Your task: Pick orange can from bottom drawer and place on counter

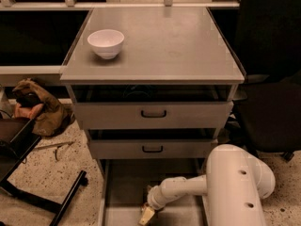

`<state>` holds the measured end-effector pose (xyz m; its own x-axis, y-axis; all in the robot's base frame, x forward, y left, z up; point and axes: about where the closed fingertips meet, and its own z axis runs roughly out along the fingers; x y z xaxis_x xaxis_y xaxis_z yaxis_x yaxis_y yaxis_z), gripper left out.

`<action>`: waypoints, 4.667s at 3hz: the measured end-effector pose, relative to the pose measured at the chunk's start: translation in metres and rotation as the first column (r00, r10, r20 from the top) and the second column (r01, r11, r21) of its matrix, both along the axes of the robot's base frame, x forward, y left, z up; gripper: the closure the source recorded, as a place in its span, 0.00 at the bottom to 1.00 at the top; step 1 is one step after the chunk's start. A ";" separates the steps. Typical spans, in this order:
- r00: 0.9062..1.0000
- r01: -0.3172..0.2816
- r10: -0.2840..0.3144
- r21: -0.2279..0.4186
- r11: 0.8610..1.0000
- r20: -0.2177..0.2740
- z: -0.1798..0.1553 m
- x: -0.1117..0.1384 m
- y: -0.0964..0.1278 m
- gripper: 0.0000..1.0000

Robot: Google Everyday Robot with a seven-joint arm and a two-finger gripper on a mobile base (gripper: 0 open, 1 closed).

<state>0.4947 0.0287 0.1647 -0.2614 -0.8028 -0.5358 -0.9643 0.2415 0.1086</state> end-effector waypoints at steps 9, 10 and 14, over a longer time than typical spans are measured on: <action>0.998 0.000 -0.001 -0.016 1.000 -0.062 -0.014 0.001 -0.024 1.00; 0.996 -0.062 0.062 -0.002 0.998 -0.058 0.028 0.006 -0.002 1.00; 0.991 -0.130 0.129 0.033 0.991 0.038 0.178 0.029 0.028 1.00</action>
Offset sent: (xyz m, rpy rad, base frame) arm 0.0079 -0.0519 -0.0091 -0.0478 0.0075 -0.0855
